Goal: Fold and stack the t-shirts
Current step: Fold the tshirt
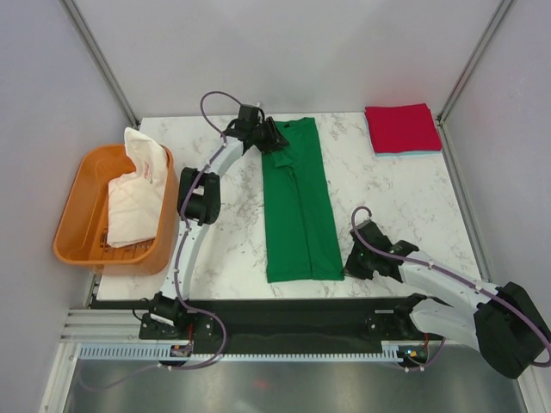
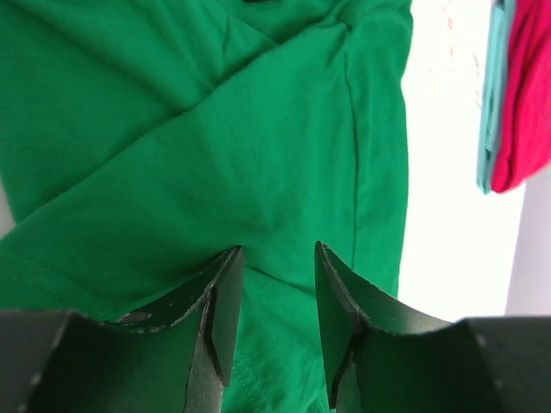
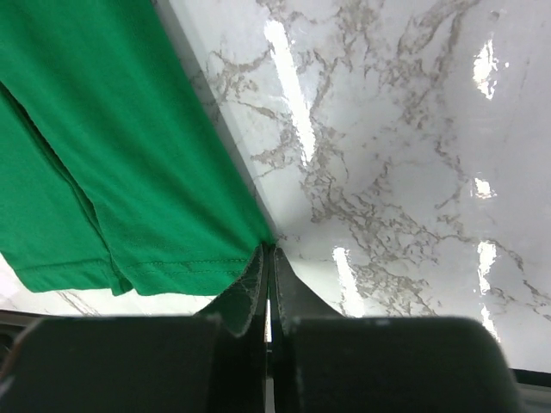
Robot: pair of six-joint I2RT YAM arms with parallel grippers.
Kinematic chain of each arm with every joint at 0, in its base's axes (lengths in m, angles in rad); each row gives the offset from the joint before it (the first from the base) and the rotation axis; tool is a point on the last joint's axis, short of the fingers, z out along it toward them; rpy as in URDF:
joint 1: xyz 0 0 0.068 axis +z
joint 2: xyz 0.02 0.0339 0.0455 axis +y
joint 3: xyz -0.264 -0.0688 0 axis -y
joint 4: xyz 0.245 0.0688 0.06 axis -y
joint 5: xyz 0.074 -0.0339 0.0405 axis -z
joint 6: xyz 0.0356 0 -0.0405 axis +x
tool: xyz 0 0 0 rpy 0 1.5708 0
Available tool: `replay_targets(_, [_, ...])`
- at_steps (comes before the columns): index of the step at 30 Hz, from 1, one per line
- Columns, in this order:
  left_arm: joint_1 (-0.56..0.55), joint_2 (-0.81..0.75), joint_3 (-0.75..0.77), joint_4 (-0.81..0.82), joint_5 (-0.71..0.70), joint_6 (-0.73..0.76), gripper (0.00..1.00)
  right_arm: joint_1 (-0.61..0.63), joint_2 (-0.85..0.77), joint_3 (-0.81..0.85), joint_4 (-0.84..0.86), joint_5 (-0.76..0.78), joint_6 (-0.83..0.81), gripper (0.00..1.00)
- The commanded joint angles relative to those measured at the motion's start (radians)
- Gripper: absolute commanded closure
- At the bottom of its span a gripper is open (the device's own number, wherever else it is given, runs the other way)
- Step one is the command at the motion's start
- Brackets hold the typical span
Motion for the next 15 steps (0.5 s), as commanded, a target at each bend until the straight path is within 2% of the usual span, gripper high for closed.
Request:
replay_targets(1, [0.012,0.004,0.044,0.014,0.129,0.045,0.53,0.019,0.023,-0.034,-0.025,0.06,0.037,0.96])
replay_targets(3, [0.012,-0.043,0.003,0.017,0.208,0.064,0.53,0.021,0.023,-0.022,-0.026,0.062,0.028,0.93])
replay_targets(7, [0.012,-0.274,-0.155,0.017,0.257,0.1,0.53,0.022,0.032,0.061,-0.057,0.059,0.008,0.84])
replay_targets(15, [0.012,-0.661,-0.626,0.016,0.214,0.091,0.53,0.022,0.059,0.199,-0.144,0.078,-0.065,0.69])
